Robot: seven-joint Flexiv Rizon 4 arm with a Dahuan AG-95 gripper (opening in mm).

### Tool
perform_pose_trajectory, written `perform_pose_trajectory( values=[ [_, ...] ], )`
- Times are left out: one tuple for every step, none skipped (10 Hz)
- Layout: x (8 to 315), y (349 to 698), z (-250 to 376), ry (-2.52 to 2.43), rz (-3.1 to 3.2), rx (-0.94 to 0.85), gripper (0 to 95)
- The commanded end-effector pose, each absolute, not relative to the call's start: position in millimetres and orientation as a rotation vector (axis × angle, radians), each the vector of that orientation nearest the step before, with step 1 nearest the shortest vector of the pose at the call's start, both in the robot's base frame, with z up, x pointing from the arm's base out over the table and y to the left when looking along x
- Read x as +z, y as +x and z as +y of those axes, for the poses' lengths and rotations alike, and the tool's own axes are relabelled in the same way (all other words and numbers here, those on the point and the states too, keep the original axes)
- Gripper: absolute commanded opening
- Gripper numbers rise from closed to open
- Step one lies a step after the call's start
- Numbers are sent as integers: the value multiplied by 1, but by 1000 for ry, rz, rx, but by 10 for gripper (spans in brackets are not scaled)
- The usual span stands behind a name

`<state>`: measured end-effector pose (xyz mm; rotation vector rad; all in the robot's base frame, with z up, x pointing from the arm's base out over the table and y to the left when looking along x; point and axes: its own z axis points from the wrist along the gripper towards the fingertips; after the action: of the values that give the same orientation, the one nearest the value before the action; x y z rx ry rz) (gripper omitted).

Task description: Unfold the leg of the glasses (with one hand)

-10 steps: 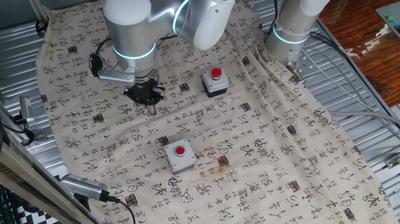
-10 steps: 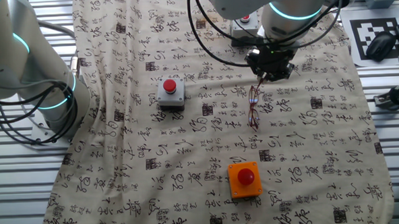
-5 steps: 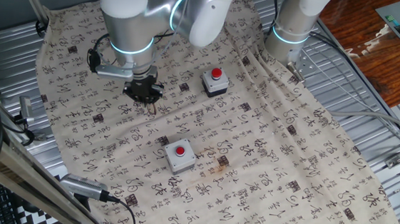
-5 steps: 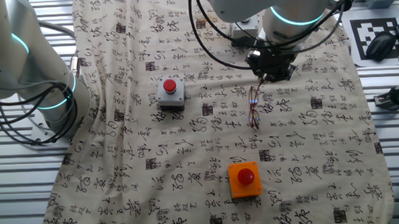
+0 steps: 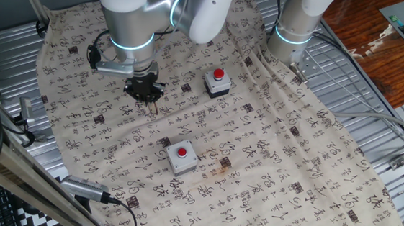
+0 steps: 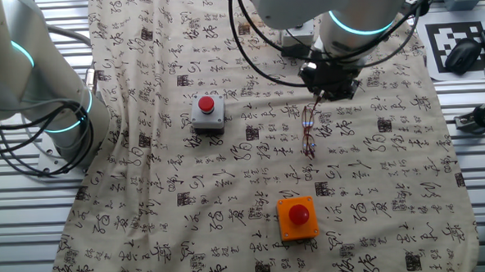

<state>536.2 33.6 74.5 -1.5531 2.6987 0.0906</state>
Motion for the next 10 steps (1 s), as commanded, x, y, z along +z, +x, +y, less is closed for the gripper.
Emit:
perform_pose_trajectory(
  values=[
    [75, 536, 33, -1555, 2693, 98, 0],
    [75, 537, 32, -1554, 2690, 104, 0],
    [76, 537, 32, -1553, 2687, 113, 0],
    [76, 536, 31, -1554, 2686, 114, 0],
    [77, 536, 31, -1555, 2686, 112, 0],
    [78, 536, 31, -1556, 2687, 112, 0],
    [78, 535, 31, -1556, 2687, 113, 0],
    [80, 535, 30, -1555, 2687, 113, 0],
    [80, 535, 29, -1556, 2686, 114, 0],
    [81, 535, 28, -1559, 2683, 116, 0]
  ],
)
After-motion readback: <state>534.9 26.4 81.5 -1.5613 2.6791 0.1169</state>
